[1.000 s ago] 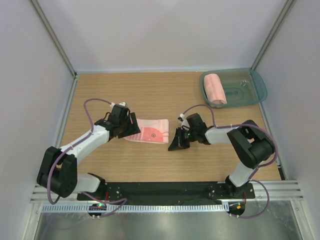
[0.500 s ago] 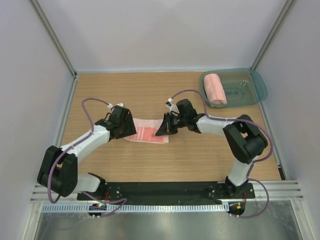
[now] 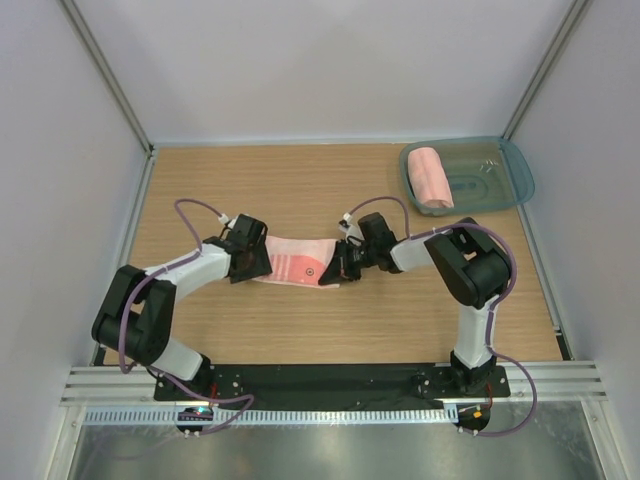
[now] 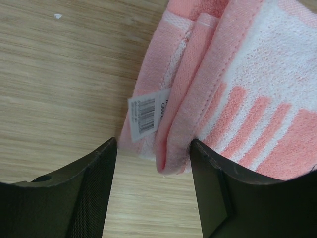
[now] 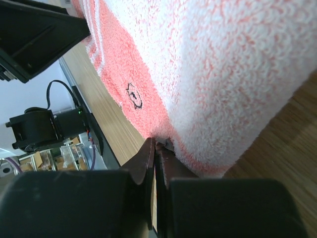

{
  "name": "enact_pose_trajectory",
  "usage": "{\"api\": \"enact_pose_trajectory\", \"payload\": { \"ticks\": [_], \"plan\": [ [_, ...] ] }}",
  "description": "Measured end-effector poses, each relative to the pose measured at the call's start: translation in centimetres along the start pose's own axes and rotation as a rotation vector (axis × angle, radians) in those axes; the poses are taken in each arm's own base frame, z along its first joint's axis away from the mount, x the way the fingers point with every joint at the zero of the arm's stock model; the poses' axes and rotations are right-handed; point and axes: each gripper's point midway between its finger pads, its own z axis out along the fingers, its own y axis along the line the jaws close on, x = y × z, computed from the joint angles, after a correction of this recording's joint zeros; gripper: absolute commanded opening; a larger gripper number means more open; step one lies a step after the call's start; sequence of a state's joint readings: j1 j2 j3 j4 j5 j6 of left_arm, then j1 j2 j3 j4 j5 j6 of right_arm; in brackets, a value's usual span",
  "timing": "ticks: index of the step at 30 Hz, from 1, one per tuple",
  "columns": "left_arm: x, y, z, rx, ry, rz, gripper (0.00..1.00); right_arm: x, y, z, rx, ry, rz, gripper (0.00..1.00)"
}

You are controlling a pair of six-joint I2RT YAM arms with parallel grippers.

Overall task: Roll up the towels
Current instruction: Fold the towel

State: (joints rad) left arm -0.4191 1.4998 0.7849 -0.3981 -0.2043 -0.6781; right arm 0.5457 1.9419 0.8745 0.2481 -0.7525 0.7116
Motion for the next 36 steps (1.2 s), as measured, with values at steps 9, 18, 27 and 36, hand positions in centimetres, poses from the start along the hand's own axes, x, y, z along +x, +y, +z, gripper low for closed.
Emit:
{"api": "enact_pose_trajectory", "payload": {
  "ticks": [9, 18, 27, 36],
  "plan": [
    [-0.3, 0.1, 0.4, -0.005, -0.003, -0.013, 0.61, 0.2, 0.0, -0.1, -0.020, -0.001, -0.007, 0.01],
    [-0.4, 0.3, -0.6, 0.001, -0.005, -0.018, 0.66, -0.1, 0.6, -0.9, 0.023, 0.010, -0.002, 0.18],
    [-5.9, -1.4, -7.6, 0.072, -0.198, -0.036, 0.67, -3.7, 6.8, -4.6, 0.020, -0.098, -0.137, 0.46],
    [-4.8, -4.5, -10.4, 0.116, -0.258, 0.082, 0.66, -6.2, 6.8, -6.5, 0.091, -0.209, -0.136, 0.26]
  ]
}}
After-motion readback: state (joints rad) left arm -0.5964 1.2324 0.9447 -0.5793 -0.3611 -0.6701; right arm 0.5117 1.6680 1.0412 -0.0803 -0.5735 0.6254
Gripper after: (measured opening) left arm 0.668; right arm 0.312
